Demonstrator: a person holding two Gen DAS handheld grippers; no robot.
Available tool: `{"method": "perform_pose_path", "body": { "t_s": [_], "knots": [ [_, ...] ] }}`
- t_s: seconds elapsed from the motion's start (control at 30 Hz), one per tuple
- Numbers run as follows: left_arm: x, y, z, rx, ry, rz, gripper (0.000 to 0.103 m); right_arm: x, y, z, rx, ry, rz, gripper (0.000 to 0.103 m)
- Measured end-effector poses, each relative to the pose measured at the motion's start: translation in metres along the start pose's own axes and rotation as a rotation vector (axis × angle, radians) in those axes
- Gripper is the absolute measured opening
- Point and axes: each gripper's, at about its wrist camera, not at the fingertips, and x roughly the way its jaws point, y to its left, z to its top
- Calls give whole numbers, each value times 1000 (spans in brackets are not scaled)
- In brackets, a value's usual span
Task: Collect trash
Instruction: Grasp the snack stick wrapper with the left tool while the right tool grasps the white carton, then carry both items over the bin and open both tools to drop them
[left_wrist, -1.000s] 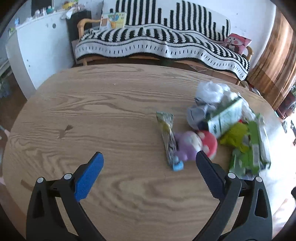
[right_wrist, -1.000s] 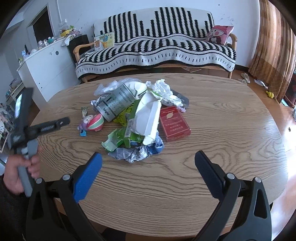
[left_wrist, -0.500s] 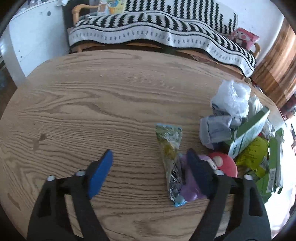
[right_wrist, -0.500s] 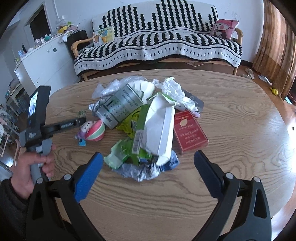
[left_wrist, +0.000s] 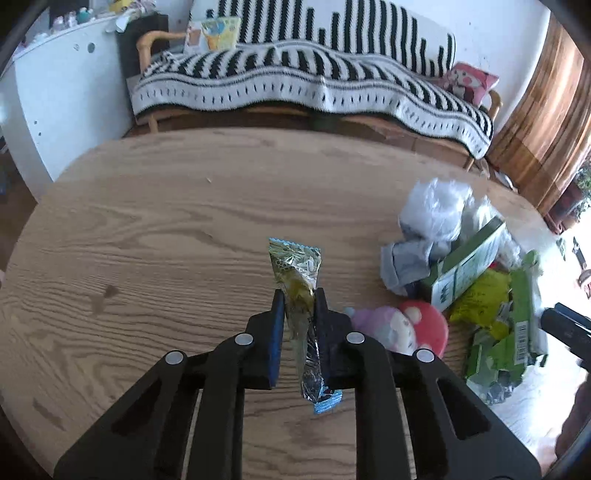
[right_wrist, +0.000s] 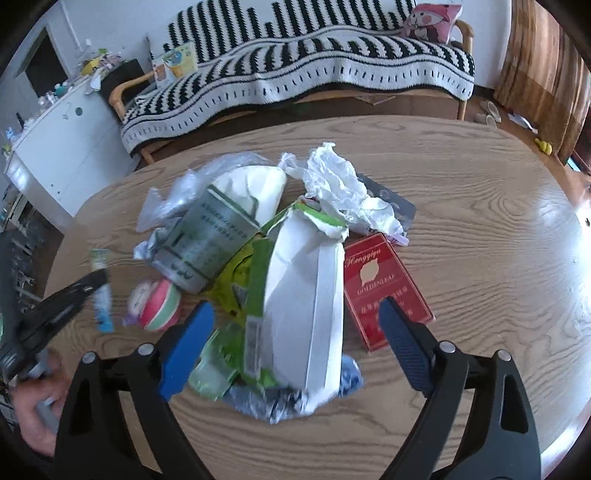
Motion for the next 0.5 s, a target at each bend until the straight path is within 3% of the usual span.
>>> {"method": "perform_pose_path", "body": {
  "t_s": [0.07,0.13,0.2,0.27,0.5],
  "knots": [
    [-9,-1,-3,1,-10,-8,15,11,-2,5,8,20,-2,86],
    [-15,-5,-8,14,-10,-20,15,19,-4,6,15,39,-5,78],
    [-21,-14,-13,31,-13,-32,15,25,-5,5,19,71,29,52],
    [-25,-21,-15,51,-21,-34,15,22,-6,3,26,68,60,43],
    [-42,-49,-13,96,-58,-52,15,-32,-15,0,30,-54,144,40]
  ]
}}
